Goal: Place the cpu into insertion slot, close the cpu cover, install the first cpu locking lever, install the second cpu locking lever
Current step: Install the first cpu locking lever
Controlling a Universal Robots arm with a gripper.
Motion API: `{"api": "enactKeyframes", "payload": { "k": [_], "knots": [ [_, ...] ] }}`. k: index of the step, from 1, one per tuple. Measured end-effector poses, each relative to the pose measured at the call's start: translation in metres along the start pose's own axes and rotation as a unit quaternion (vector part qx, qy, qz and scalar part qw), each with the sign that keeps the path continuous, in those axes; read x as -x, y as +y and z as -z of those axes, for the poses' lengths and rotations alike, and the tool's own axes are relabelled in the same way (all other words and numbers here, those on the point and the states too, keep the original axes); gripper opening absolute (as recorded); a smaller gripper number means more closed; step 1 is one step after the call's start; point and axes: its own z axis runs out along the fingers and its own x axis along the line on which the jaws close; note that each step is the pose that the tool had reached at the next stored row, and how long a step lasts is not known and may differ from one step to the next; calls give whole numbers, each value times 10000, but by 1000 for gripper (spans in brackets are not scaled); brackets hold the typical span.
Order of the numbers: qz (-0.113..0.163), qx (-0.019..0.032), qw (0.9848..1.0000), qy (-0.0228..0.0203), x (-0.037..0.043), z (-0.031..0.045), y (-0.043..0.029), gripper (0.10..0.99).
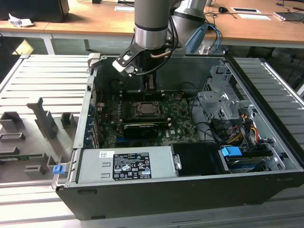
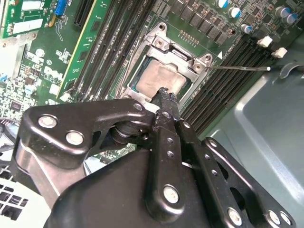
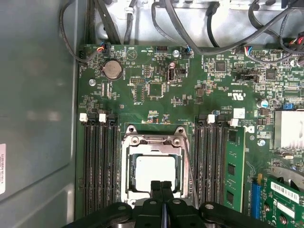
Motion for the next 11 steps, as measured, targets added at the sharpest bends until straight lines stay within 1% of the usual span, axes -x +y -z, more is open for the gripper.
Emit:
{"api": "enactKeyframes", "payload": {
  "k": [2,6,11],
  "knots": [
    [0,0,10000,0,0,29,1,106],
    [0,0,10000,0,-1,139,3,106],
    [0,0,10000,-2,-2,214,5,106]
  ]
}}
